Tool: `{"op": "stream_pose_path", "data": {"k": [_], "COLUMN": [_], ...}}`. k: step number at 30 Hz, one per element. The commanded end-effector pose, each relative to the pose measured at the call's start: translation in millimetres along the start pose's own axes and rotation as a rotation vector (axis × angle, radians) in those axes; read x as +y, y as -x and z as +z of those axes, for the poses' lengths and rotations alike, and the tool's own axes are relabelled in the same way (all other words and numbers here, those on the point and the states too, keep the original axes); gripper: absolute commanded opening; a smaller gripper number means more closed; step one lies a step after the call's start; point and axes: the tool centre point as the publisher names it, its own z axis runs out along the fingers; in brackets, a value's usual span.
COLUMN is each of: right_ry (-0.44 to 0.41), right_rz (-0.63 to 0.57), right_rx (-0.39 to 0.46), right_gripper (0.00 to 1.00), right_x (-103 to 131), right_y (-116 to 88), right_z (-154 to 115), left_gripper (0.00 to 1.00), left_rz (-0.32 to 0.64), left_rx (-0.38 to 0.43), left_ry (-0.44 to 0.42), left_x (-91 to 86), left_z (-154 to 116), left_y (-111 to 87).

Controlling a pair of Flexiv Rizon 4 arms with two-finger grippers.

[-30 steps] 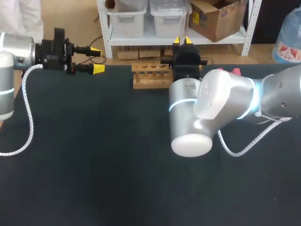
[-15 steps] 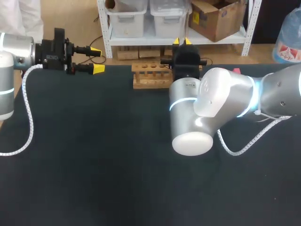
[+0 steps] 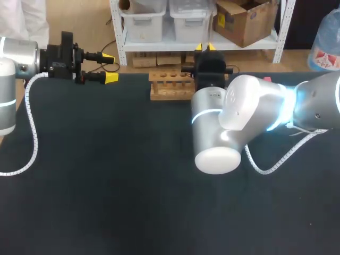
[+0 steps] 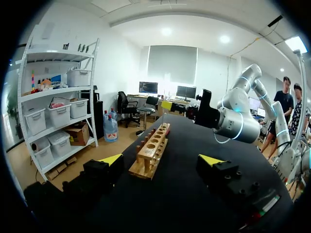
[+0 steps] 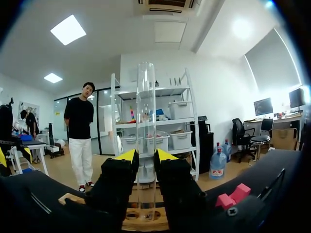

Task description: Grasp the test tube, adjust it, and insert it.

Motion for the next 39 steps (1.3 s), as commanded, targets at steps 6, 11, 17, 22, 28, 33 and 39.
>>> {"op": "stream_pose_path", "data": {"k": [6, 11, 17, 22, 28, 33, 39], "right_ry": [0.231, 0.233, 0.233, 0.236, 0.245, 0.251, 0.262], "right_rz": [-0.008, -0.004, 0.005, 0.009, 0.021, 0.03, 0.042], "right_rx": [-0.006, -0.002, -0.001, 0.0, 0.001, 0.01, 0.022], "right_gripper": [0.0, 0.0, 0.0, 0.0, 0.0, 0.0, 0.0], "right_x": [-10.9, -10.7, -10.4, -10.7, -9.4, -6.3, -1.6], "right_y": [-1.7, -4.6, -7.8, -10.2, -13.0, -17.4, -22.4], "right_z": [2.5, 3.6, 5.0, 6.3, 7.1, 5.9, 2.7], "left_gripper": [1.0, 1.0, 1.0, 1.0, 1.0, 1.0, 1.0], "left_rz": [0.003, 0.003, 0.003, 0.003, 0.003, 0.003, 0.003], "left_rx": [-0.004, -0.004, -0.004, -0.004, -0.004, -0.004, -0.004], "left_ry": [0.004, 0.004, 0.004, 0.004, 0.004, 0.004, 0.004], "left_x": [-1.4, -1.4, -1.4, -1.4, -1.4, -1.4, -1.4], "left_z": [-0.2, -0.2, -0.2, -0.2, -0.2, -0.2, -0.2], "left_y": [-1.3, -1.3, -1.3, -1.3, -1.3, -1.3, -1.3]}}
